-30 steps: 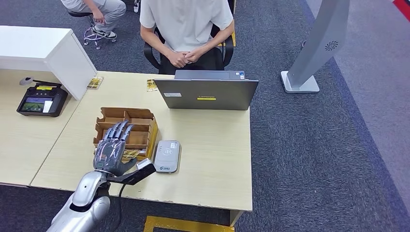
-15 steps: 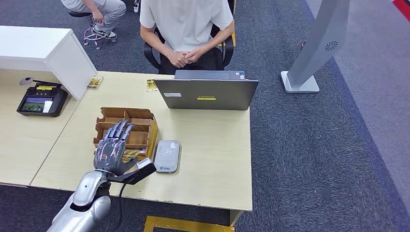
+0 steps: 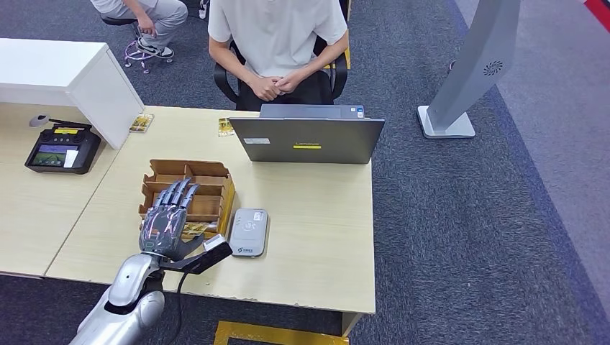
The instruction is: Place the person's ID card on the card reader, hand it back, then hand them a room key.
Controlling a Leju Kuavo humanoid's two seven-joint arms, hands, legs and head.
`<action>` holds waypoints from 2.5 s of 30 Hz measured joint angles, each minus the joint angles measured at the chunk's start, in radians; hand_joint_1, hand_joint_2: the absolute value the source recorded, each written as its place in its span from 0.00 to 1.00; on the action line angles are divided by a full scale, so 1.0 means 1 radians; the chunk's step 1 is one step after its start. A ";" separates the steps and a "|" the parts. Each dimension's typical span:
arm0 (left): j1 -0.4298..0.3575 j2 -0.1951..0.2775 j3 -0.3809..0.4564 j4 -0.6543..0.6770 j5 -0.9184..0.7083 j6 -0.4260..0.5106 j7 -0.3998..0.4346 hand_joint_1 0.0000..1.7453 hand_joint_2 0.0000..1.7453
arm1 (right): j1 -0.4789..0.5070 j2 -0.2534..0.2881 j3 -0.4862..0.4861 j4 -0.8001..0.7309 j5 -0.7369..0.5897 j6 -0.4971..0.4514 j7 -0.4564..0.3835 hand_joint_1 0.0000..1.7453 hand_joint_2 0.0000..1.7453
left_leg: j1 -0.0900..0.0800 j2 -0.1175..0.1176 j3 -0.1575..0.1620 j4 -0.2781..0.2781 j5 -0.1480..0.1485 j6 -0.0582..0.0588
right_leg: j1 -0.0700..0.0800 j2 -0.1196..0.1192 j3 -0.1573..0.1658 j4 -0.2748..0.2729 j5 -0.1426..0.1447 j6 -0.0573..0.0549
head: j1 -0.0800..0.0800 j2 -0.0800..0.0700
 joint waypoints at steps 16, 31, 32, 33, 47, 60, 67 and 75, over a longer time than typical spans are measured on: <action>0.000 0.000 0.005 0.000 -0.002 0.000 0.004 0.00 1.00 | -0.002 0.000 0.000 0.000 0.000 0.002 0.003 0.00 0.00 | 0.000 0.000 0.000 0.000 0.000 0.000 | 0.000 0.000 0.000 0.000 0.000 0.000 | 0.000 0.000; 0.000 0.000 0.005 0.000 -0.018 0.005 0.016 0.00 1.00 | -0.004 0.000 0.000 0.000 0.000 0.003 0.004 0.00 0.00 | 0.000 0.000 0.000 0.000 0.000 0.000 | 0.000 0.000 0.000 0.000 0.000 0.000 | 0.000 0.000; 0.000 0.000 0.005 0.000 -0.018 0.005 0.016 0.00 1.00 | -0.004 0.000 0.000 0.000 0.000 0.003 0.004 0.00 0.00 | 0.000 0.000 0.000 0.000 0.000 0.000 | 0.000 0.000 0.000 0.000 0.000 0.000 | 0.000 0.000; 0.000 0.000 0.005 0.000 -0.018 0.005 0.016 0.00 1.00 | -0.004 0.000 0.000 0.000 0.000 0.003 0.004 0.00 0.00 | 0.000 0.000 0.000 0.000 0.000 0.000 | 0.000 0.000 0.000 0.000 0.000 0.000 | 0.000 0.000; 0.002 0.000 0.005 0.000 -0.029 0.013 0.025 0.00 1.00 | -0.004 0.000 0.000 0.000 0.000 0.003 0.004 0.00 0.00 | 0.000 0.000 0.000 0.000 0.000 0.000 | 0.000 0.000 0.000 0.000 0.000 0.000 | 0.000 0.000; 0.010 -0.003 0.005 0.000 -0.064 0.022 0.055 0.00 1.00 | -0.004 0.000 0.000 0.000 -0.002 0.006 0.007 0.00 0.00 | 0.000 0.000 0.000 0.000 0.000 0.000 | 0.000 0.000 0.000 0.000 0.000 0.000 | 0.000 0.000; 0.022 -0.009 0.005 -0.020 -0.088 -0.006 0.086 0.00 1.00 | -0.003 0.000 -0.001 0.000 -0.005 0.007 0.006 0.00 0.00 | 0.000 0.000 0.000 0.000 0.000 0.000 | 0.000 0.000 0.000 0.000 0.000 0.000 | 0.000 0.000; 0.026 -0.010 0.005 -0.030 -0.094 -0.028 0.091 0.00 1.00 | -0.003 0.000 -0.003 0.000 -0.004 0.009 0.005 0.00 0.00 | 0.000 0.000 0.000 0.000 0.000 0.000 | 0.000 0.000 0.000 0.000 0.000 0.000 | 0.000 0.000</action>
